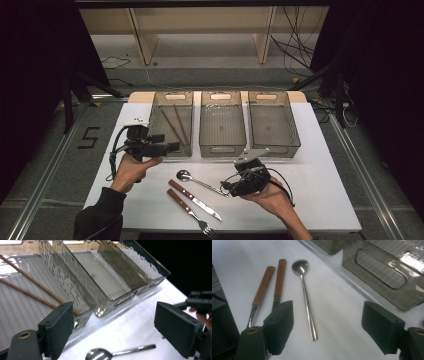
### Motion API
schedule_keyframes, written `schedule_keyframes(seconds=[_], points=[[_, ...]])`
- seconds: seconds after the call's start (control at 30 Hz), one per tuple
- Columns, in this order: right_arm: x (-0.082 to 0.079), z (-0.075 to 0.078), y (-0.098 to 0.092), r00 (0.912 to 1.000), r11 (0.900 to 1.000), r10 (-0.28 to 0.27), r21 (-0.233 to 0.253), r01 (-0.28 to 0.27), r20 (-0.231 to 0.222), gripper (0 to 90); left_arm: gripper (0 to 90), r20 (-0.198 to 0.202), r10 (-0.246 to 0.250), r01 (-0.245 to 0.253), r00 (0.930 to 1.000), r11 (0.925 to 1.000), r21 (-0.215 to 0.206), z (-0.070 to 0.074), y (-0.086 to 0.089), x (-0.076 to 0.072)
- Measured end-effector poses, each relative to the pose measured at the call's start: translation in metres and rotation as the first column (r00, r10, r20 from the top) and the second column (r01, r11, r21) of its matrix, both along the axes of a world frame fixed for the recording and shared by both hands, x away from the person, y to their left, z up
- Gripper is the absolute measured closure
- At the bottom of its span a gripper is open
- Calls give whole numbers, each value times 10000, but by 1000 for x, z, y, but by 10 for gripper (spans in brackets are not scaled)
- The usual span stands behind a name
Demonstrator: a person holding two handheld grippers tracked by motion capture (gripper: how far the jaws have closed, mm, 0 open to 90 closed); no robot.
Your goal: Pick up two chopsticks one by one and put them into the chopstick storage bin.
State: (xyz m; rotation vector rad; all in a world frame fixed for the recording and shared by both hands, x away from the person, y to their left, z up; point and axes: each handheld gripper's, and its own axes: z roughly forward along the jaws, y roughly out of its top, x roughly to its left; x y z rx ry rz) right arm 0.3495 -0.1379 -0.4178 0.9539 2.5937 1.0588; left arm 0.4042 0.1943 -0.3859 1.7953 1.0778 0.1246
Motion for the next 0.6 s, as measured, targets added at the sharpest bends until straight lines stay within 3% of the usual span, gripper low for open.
schedule_keyframes(seconds=[0.3,0.4,0.6], points=[[7,-7,12,9994,9996,185,-221,-191,-283,280,159,260,-178,182,9995,9998,-126,-19,5,-18],[9,-9,15,9991,9994,179,-278,-190,-391,280,160,513,-225,225,9984,9997,-4,-29,6,-27],[12,-12,17,9984,9992,138,-363,-157,-541,274,160,925,-315,309,9952,9995,79,-33,4,-36]])
